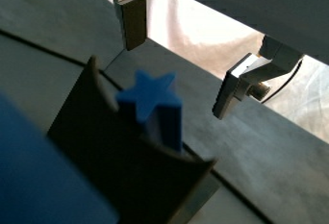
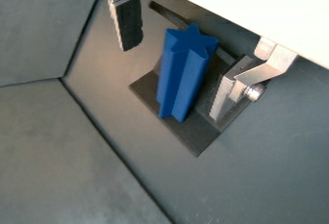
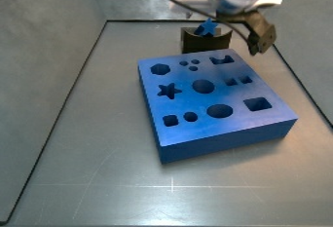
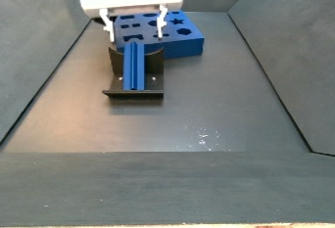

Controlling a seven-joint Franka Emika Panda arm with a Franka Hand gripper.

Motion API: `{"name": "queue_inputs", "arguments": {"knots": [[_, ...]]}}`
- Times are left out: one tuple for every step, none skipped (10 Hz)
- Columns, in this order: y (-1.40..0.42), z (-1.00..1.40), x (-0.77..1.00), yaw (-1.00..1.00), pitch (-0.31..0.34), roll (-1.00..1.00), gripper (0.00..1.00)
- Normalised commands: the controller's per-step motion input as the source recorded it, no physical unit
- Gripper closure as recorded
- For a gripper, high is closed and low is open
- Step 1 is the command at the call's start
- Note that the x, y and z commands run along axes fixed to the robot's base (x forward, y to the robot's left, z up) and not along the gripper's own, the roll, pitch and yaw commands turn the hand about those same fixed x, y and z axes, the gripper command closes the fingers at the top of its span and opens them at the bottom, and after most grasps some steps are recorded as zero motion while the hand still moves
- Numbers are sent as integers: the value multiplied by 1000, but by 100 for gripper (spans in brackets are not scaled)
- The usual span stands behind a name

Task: Pick up the star object. Move up. Place the star object on the fixture. Regrasp the star object. Move to above the board. Insert the star object.
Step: Regrasp the star object, then move to above the board.

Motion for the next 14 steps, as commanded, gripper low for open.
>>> {"name": "queue_inputs", "arguments": {"knots": [[15,-759,91,-39,-49,69,0],[8,-579,81,-38,-27,66,0],[6,-447,74,-27,-14,66,0],[1,-377,67,-34,-6,62,0],[3,-376,56,-38,0,70,0],[4,-376,55,-38,0,71,0],[5,-375,54,-37,1,71,0],[5,-375,53,-36,2,71,0],[0,0,0,0,0,0,100],[155,1000,56,55,-71,93,100],[154,1000,57,51,-74,85,100],[145,1000,49,13,-71,47,100],[140,1000,43,-9,-65,21,100],[137,1000,40,-29,-50,2,100]]}}
